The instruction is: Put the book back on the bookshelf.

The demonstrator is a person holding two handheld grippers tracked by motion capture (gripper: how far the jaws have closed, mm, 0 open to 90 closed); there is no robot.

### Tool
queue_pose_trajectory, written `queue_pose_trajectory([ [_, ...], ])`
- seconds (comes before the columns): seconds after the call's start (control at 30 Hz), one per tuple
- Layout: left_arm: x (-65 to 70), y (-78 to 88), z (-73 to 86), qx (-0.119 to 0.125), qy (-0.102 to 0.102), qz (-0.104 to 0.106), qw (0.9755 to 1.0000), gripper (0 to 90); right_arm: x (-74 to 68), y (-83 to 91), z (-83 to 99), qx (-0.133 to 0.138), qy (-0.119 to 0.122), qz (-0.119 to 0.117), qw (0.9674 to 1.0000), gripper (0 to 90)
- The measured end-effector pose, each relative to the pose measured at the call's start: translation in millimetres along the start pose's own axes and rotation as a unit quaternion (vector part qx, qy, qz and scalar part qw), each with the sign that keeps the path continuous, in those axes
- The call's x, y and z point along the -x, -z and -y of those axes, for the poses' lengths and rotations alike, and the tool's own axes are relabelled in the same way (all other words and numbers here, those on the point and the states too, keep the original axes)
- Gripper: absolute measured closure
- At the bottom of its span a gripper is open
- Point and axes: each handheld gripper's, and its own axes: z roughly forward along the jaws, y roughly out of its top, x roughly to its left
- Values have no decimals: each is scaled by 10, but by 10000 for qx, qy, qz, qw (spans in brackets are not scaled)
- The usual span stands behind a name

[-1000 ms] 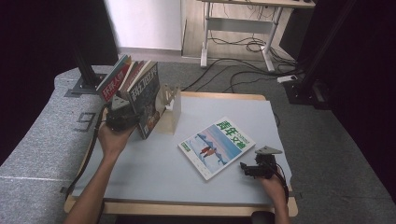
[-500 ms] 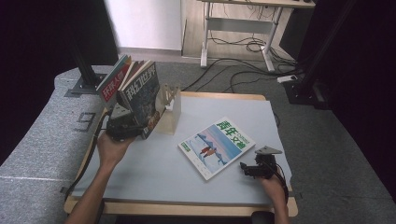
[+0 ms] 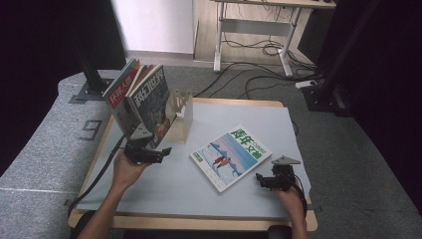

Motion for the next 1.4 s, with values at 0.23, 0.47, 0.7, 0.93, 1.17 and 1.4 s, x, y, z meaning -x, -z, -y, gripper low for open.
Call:
queue_pose_trajectory([
  [0.23, 108, -150, 126, -182, -282, 222, 9992, 61, -3, 0, 2, 5, -1, 15, 10000, 94],
  [0.47, 200, -320, 249, -348, -391, 505, 9974, 0, -6, 1, 3, 11, -3, 32, 10000, 93],
  [0.7, 221, -457, 334, -623, -548, 581, 9949, 0, -10, 1, 5, 16, -17, 51, 10000, 92],
  [0.93, 265, -634, 454, -889, -736, 614, 9914, 0, -12, 1, 6, 20, -21, 63, 10000, 92],
  [1.17, 291, -799, 574, -1216, -824, 665, 9869, 0, -12, 1, 6, 20, -21, 63, 10000, 92],
  [1.4, 286, -809, 588, -1219, -788, 709, 9869, 0, -11, 1, 5, 12, -28, 53, 10000, 91],
])
